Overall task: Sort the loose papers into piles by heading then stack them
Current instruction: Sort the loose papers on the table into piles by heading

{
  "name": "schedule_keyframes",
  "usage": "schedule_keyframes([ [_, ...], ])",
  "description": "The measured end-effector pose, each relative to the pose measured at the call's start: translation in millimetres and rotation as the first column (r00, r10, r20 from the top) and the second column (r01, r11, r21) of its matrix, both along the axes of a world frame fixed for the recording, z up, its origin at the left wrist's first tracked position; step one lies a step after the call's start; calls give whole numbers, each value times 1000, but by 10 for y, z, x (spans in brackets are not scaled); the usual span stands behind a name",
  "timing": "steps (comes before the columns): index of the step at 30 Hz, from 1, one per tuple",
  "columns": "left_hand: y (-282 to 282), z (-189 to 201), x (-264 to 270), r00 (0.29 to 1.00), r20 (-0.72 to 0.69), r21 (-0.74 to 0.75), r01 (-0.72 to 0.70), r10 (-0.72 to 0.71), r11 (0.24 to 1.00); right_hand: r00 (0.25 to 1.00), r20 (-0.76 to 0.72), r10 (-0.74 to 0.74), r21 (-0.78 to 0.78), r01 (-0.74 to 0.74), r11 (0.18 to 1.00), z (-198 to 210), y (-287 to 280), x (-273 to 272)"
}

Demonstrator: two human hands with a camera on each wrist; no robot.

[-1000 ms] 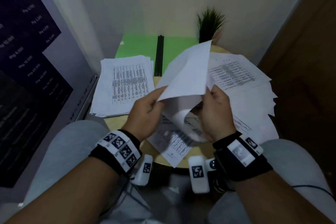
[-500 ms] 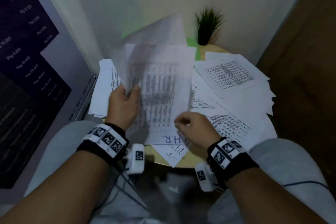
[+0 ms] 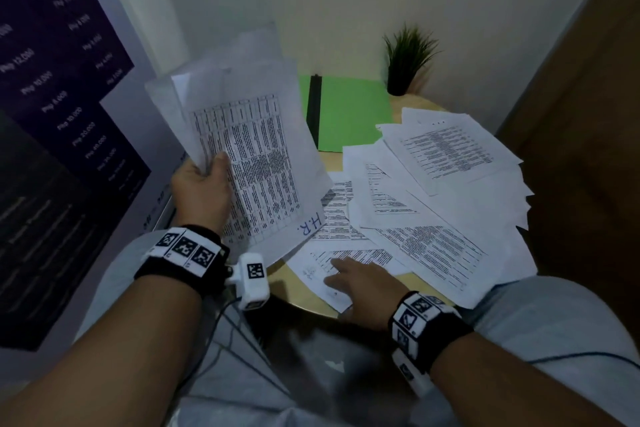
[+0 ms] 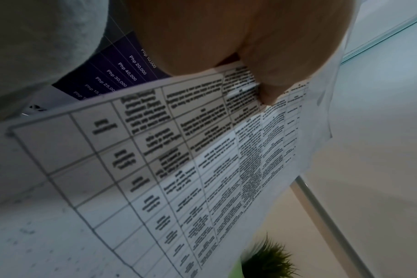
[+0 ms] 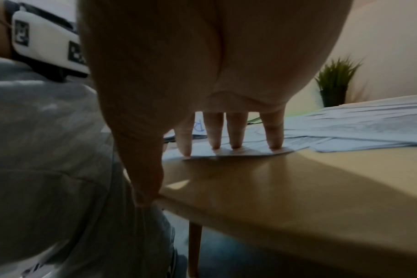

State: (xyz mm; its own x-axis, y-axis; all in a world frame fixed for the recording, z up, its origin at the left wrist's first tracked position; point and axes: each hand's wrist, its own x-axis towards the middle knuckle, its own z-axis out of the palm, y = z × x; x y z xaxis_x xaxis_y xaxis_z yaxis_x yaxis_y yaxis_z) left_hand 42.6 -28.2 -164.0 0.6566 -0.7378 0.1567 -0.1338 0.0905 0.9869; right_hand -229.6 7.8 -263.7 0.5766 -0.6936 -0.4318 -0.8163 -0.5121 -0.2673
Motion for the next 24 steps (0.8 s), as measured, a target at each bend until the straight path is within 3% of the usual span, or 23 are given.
schedule_keyframes([
  [4,18,17,-15,999,22,-34,-37,38,999,982,121,-143,-26,147,989,110,10,-66],
  [6,41,48,-16,999,10,-67,-37,38,997,933,247,-261,-43,280,959,197,10,-97],
  [8,60,62,2,1000,8,-79,-29,30,996,764,485,-426,-1,487,873,398,-19,-123],
  [11,78,51,17,999,27,-50,-33,35,998,379,783,-493,136,669,731,859,-115,-152],
  [16,65,47,-31,999,46,-65,-18,21,998,-30,927,-373,260,769,584,1489,-282,-323],
  [20,101,136,-176,998,50,-124,34,-28,992,-278,910,-308,401,781,479,1639,-335,-412],
  [24,213,295,-457,982,132,-167,159,-138,973,-447,863,-234,498,680,538,1728,-287,-205],
])
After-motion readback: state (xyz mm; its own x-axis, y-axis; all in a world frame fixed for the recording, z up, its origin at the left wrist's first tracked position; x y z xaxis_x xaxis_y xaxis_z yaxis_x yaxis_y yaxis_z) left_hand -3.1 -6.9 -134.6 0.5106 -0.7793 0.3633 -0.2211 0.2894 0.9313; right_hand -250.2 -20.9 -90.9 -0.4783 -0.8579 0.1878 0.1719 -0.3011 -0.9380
